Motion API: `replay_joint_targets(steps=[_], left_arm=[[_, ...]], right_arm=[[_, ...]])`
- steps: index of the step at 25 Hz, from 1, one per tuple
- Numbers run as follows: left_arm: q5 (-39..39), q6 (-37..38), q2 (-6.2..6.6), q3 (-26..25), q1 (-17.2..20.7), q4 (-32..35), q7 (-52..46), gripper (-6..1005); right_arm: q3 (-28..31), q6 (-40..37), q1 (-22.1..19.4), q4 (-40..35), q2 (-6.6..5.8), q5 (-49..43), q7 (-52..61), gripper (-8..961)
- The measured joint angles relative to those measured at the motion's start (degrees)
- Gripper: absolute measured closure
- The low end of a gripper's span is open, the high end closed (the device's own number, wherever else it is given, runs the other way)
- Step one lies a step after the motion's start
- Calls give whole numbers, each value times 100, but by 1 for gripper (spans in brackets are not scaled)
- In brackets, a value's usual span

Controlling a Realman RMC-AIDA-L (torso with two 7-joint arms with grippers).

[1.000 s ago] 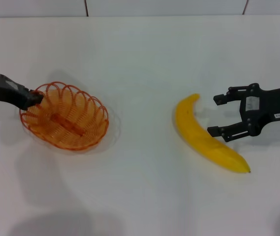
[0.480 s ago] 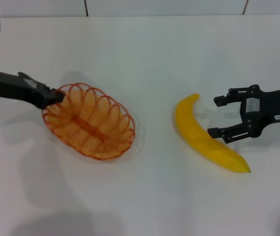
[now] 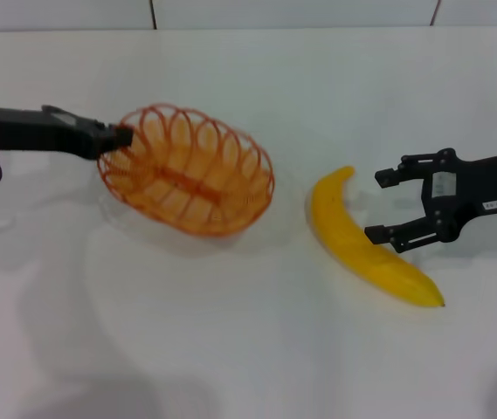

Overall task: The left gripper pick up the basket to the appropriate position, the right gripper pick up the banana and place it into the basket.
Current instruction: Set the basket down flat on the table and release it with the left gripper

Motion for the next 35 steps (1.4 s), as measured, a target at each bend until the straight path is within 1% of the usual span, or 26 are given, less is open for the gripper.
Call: replay_joint_targets(steps=[3, 5, 6, 15, 21, 25, 30, 35], left_arm=[[-112, -103, -26, -256, 32, -156, -65, 941], [-268, -397, -24, -321, 36, -483, -78, 941], [-268, -397, -24, -321, 36, -483, -78, 942], [-710, -1398, -37, -327, -64, -1249, -71, 937], [-671, -1823, -42, -301, -228, -1740, -68, 920], [-616, -1979, -42, -295, -232, -1847, -66, 909], [-597, -1989, -40, -291, -220, -1850, -23, 895], [-594, -1995, -43, -164, -219, -1859, 31, 881]], right_arm=[[-8, 0, 36, 4, 1, -32, 0, 56], [-10, 0, 37, 4, 2, -48, 0, 56], [-10, 0, 38, 4, 4, -59, 3, 56], [-147, 0, 97, 3, 9, -83, 31, 56], [-167, 0, 224, 76, 19, -194, 77, 57], [-170, 0, 238, 84, 28, -221, 78, 57], [-169, 0, 240, 89, 28, -223, 79, 57], [-168, 0, 240, 88, 26, -223, 80, 58]])
